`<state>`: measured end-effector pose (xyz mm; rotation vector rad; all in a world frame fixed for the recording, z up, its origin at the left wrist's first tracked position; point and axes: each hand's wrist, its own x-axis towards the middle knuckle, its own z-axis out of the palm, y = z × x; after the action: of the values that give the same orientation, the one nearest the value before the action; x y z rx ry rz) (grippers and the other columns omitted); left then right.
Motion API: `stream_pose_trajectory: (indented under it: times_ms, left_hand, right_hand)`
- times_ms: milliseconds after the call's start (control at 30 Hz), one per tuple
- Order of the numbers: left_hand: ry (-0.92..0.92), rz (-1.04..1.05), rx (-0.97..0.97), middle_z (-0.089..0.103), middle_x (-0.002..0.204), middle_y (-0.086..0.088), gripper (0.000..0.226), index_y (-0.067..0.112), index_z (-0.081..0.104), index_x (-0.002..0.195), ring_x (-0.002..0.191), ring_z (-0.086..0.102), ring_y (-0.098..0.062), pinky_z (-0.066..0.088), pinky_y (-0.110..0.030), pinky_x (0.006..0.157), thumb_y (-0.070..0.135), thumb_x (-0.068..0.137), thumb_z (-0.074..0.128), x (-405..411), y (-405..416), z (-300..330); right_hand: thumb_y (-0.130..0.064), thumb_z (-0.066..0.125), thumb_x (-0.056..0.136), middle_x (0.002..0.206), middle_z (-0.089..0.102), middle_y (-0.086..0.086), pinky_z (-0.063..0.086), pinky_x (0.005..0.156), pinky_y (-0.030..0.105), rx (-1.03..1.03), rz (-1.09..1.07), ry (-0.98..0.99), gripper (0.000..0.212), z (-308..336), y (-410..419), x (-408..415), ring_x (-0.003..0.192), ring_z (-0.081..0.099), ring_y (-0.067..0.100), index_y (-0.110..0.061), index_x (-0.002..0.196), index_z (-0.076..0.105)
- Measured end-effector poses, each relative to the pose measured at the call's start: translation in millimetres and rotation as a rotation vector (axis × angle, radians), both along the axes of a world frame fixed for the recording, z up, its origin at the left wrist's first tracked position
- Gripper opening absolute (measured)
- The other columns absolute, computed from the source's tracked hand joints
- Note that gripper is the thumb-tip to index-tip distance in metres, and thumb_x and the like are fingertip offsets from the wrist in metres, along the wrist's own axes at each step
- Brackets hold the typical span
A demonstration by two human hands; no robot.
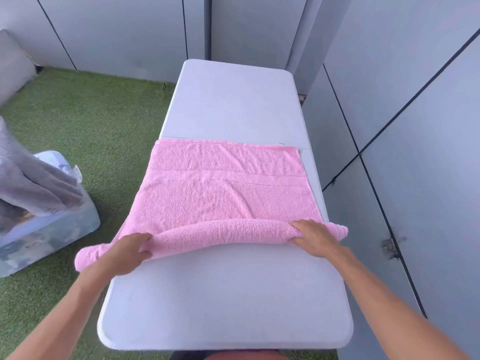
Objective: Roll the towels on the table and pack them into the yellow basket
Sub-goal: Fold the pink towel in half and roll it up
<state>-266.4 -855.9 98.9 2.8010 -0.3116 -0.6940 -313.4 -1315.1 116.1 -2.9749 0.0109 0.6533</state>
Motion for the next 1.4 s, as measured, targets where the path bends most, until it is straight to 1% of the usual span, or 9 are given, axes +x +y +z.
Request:
stream_pose_trajectory:
  times_ms: [67, 167, 333, 633, 800, 1000, 1100, 1233, 1400]
  left_hand:
    - [0.059, -0.026, -0.059, 0.054, 0.13, -0.005, 0.05, 0.014, 0.046, 0.136, 0.12, 0.05, -0.021, 0.033, -0.028, 0.099, 0.028, 0.091, 0.061, -0.6, 4.4, 8.2]
    - [-0.081, 0.042, -0.294, 0.055, 0.127, -0.003, 0.053, 0.02, 0.052, 0.132, 0.116, 0.054, -0.021, 0.037, -0.034, 0.102, 0.041, 0.085, 0.066, -10.9, 0.0, 7.8]
    - [-0.207, 0.033, -0.283, 0.047, 0.14, 0.003, 0.076, 0.025, 0.049, 0.135, 0.129, 0.044, -0.019, 0.027, -0.049, 0.112, 0.075, 0.082, 0.026, -22.4, -41.4, -6.7]
    - [-0.218, -0.018, -0.295, 0.046, 0.141, -0.005, 0.083, 0.023, 0.048, 0.135, 0.13, 0.044, -0.024, 0.032, -0.044, 0.11, 0.075, 0.085, 0.007, 17.3, -137.9, -11.8]
    - [-0.216, -0.128, -0.263, 0.037, 0.149, -0.011, 0.074, 0.019, 0.041, 0.139, 0.135, 0.038, -0.03, 0.03, -0.053, 0.111, 0.065, 0.091, 0.01, 71.0, -195.9, -16.0]
    - [-0.266, -0.307, -0.166, 0.006, 0.16, -0.009, 0.055, 0.025, 0.023, 0.15, 0.148, 0.004, -0.029, 0.012, -0.051, 0.119, 0.047, 0.1, 0.025, 152.1, -279.9, -41.5]
    - [-0.296, -0.377, -0.144, -0.002, 0.161, -0.007, 0.059, 0.03, 0.015, 0.152, 0.148, -0.002, -0.03, 0.01, -0.056, 0.118, 0.053, 0.098, 0.02, 179.4, -309.6, -57.3]
    - [-0.389, -0.327, -0.132, -0.008, 0.161, -0.002, 0.059, 0.035, 0.0, 0.152, 0.148, -0.01, -0.026, 0.001, -0.053, 0.117, 0.055, 0.099, 0.017, 176.4, -339.4, -79.7]
    - [-0.419, -0.373, -0.156, -0.01, 0.161, 0.0, 0.059, 0.034, -0.001, 0.152, 0.147, -0.013, -0.025, 0.0, -0.053, 0.118, 0.054, 0.1, 0.015, 179.0, -364.8, -82.8]
  right_hand:
    - [-0.045, 0.06, 0.088, 0.13, 0.055, 0.003, 0.039, 0.099, 0.039, 0.11, -0.073, 0.1, 0.053, 4.5, -2.4, 1.9, 0.118, 0.051, 0.024, -0.022, 0.134, 0.048]
    - [-0.049, 0.058, 0.083, 0.14, 0.046, -0.004, 0.027, 0.111, 0.045, 0.241, -0.135, 0.042, 0.06, 1.5, -0.1, -5.2, 0.129, 0.043, 0.019, -0.033, 0.139, 0.042]
    - [-0.064, 0.045, 0.087, 0.14, 0.044, -0.012, 0.012, 0.116, 0.051, 0.324, -0.155, -0.114, 0.058, -7.3, 15.5, -13.8, 0.133, 0.038, 0.009, -0.035, 0.137, 0.044]
    - [-0.077, 0.02, 0.083, 0.144, 0.042, -0.007, 0.021, 0.114, 0.052, 0.384, -0.252, -0.223, 0.076, -21.2, 33.1, 11.7, 0.136, 0.034, 0.013, -0.03, 0.139, 0.042]
    - [-0.057, 0.038, 0.095, 0.151, 0.031, 0.002, 0.016, 0.117, 0.048, 0.419, -0.343, -0.198, 0.057, -30.3, 22.4, 36.2, 0.143, 0.02, 0.019, -0.025, 0.142, 0.039]
    - [-0.043, 0.046, 0.096, 0.16, 0.007, 0.003, 0.013, 0.119, 0.048, 0.332, -0.321, -0.265, 0.054, -55.8, -10.6, 70.4, 0.148, -0.005, 0.023, -0.025, 0.144, 0.031]
    - [-0.047, 0.04, 0.097, 0.161, -0.005, 0.005, 0.008, 0.12, 0.048, 0.245, -0.294, -0.303, 0.06, -65.7, -12.2, 86.2, 0.147, -0.015, 0.024, -0.026, 0.15, 0.019]
    - [-0.057, 0.023, 0.1, 0.162, -0.006, 0.003, 0.005, 0.121, 0.045, 0.096, -0.247, -0.351, 0.062, -80.4, -19.2, 86.3, 0.148, -0.013, 0.023, -0.031, 0.153, 0.005]
    - [-0.059, 0.019, 0.099, 0.161, -0.009, -0.002, 0.005, 0.121, 0.045, 0.08, -0.307, -0.348, 0.063, -79.3, -32.8, 79.9, 0.147, -0.014, 0.02, -0.034, 0.153, 0.0]
